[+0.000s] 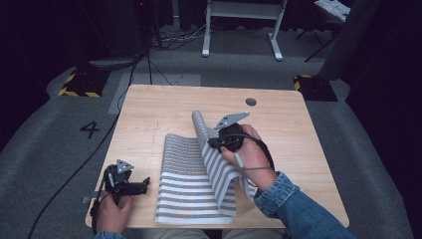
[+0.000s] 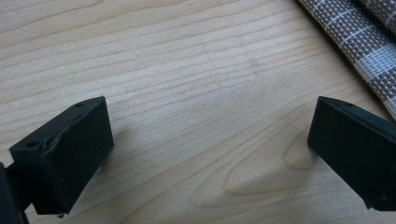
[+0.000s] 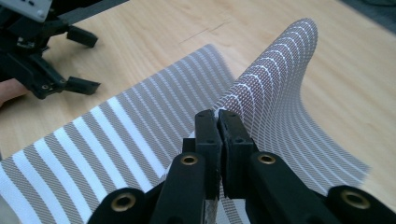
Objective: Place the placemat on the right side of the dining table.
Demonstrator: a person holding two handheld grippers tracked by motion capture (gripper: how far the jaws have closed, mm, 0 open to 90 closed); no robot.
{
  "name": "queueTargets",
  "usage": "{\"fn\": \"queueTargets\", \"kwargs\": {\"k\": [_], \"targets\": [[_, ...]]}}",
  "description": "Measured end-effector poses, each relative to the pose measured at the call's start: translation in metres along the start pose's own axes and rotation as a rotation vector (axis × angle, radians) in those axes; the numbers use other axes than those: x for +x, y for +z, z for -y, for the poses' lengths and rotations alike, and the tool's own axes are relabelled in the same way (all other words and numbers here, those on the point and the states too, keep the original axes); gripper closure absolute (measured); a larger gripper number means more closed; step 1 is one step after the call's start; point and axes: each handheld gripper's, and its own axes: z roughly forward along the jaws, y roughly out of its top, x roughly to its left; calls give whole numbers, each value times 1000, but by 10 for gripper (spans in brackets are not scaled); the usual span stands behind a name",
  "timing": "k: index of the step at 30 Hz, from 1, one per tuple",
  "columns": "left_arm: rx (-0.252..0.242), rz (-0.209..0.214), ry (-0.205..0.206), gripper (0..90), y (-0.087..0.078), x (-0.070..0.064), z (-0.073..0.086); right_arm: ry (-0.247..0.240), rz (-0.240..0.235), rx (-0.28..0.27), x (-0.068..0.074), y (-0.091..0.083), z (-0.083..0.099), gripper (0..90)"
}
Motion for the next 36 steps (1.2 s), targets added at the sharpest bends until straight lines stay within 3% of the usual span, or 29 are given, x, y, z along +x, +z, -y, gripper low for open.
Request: {"fn": "queueTargets", "kwargs": {"k": [8,15,22,31,36], "targets": [[1,0,0,2,0,0,0,30,95,-53,-30,-46,-2,884],[-2,-2,-4,2,-2,-1,2,23,164,-61,-50,-66,0,885],[3,1,-4,2,-3,-1,3,59,240,-106,-80,-97,9,887],[3,-2,-3,2,-3,0,3,73,336,-128,-108,-115,20,888],[3,-3,-3,2,-3,0,3,117,370,-162,-122,-122,32,888]]}}
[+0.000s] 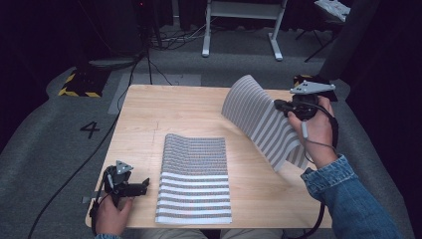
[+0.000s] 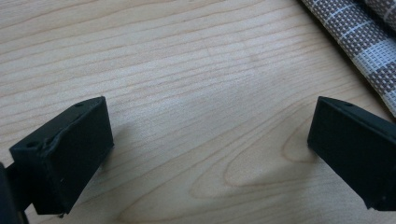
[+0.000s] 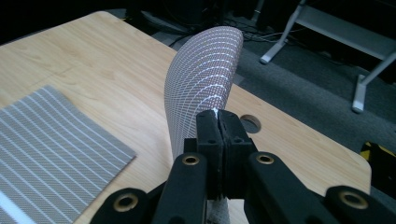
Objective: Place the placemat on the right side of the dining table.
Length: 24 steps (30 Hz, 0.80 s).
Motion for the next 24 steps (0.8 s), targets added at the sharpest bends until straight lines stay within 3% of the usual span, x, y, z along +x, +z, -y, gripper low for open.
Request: {"fn": "queueTargets", "kwargs": {"k": [12,24], "targets": [[-4,1,-1,2,1,0,0,48,102,10,-44,-9,17,888],[-1,2,0,1,0,0,0,22,218,33,-73,-19,28,888]]}}
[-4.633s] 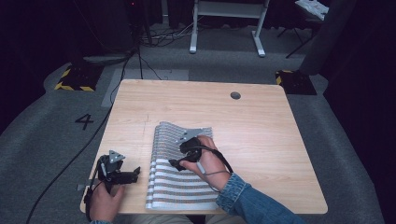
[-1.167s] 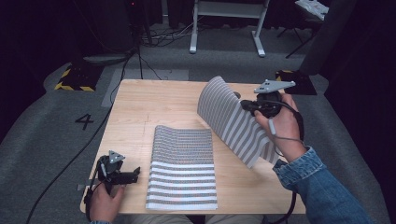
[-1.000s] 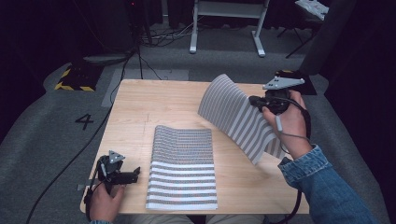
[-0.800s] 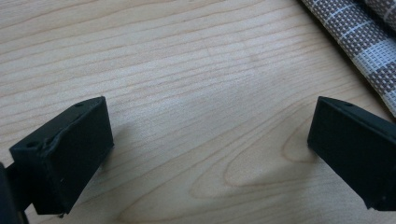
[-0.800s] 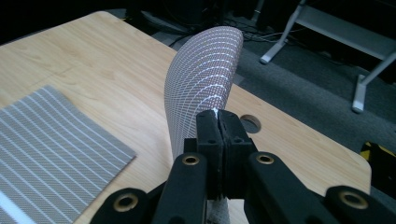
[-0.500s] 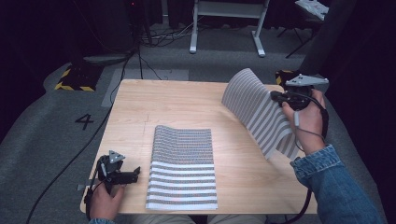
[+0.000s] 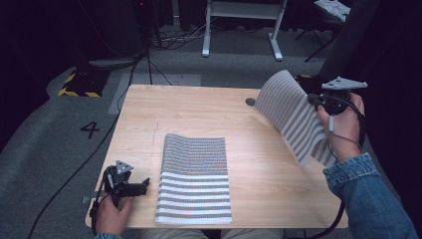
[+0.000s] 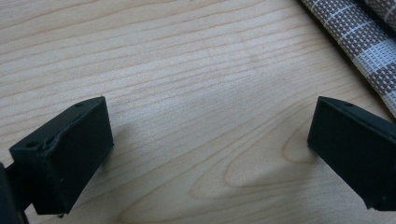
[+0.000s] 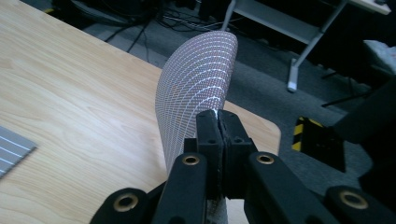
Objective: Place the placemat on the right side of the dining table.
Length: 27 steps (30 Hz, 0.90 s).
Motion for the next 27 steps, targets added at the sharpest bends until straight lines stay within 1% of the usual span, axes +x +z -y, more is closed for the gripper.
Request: {"fn": "queueTargets", "kwargs": {"k": [3,4,6,7,8,9,10,12,13,16,17,19,23,24,26,27], "targets": [[0,0,0,2,0,0,0,-21,19,5,-1,0,2,888],[0,0,0,2,0,0,0,-21,22,8,0,0,3,888],[0,0,0,1,0,0,0,-40,19,20,3,4,6,888],[0,0,0,2,0,0,0,-44,9,33,6,6,8,887],[-1,0,-1,2,0,0,0,-49,-21,39,9,9,10,886],[0,0,0,2,0,0,0,-50,-37,35,12,11,12,886],[0,0,0,2,0,0,0,-46,-59,18,14,12,13,885],[-1,0,0,1,0,0,0,-10,-131,2,21,13,14,883],[0,0,0,2,0,0,0,-14,-161,-3,25,14,15,881],[-1,0,0,2,0,0,0,-46,-199,1,41,15,15,878],[-1,0,-1,2,0,0,0,-58,-218,3,49,16,15,876],[0,0,0,2,0,0,0,-81,-239,11,59,18,16,873],[0,0,0,2,0,0,0,-104,-274,24,73,24,22,869],[0,0,0,2,0,0,0,-100,-282,35,77,26,25,869],[0,0,0,2,0,0,0,-111,-300,53,81,31,31,868],[0,0,0,2,0,0,0,-107,-310,58,83,34,35,868]]}}
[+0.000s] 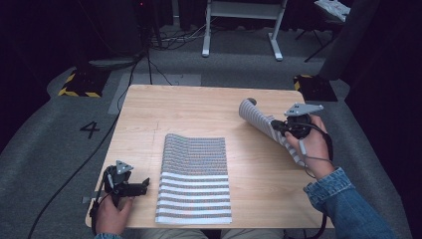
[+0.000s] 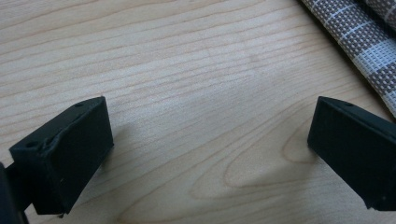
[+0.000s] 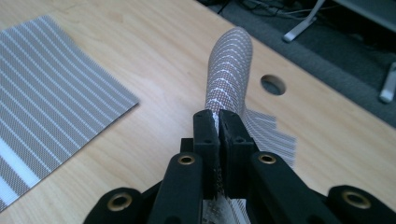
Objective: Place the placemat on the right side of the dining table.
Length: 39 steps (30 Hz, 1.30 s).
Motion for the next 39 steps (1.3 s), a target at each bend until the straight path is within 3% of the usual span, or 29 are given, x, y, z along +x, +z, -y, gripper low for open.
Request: {"fn": "queueTargets", "kwargs": {"k": [4,8,9,12,14,16,19,24,27,32,39], "targets": [[0,0,0,2,0,0,0,11,-27,40,6,15,15,872],[0,0,0,1,0,0,0,53,-65,57,7,26,32,860],[0,0,0,2,0,0,0,69,-82,62,8,28,35,831],[0,1,0,2,0,0,0,116,-141,64,8,33,40,624],[0,1,0,2,0,0,0,129,-141,35,8,33,41,533],[-2,0,-1,2,0,0,0,146,-141,19,7,30,41,507],[-2,0,0,2,0,0,0,180,-110,-2,1,25,42,464],[-2,0,-1,2,0,0,0,234,-36,9,-14,16,54,439],[-2,0,0,2,0,0,0,267,-19,43,-19,15,68,416],[-2,0,-1,2,0,0,0,295,59,88,-28,11,93,414],[-2,-1,-1,2,0,0,0,386,128,166,-47,12,131,392]]}}
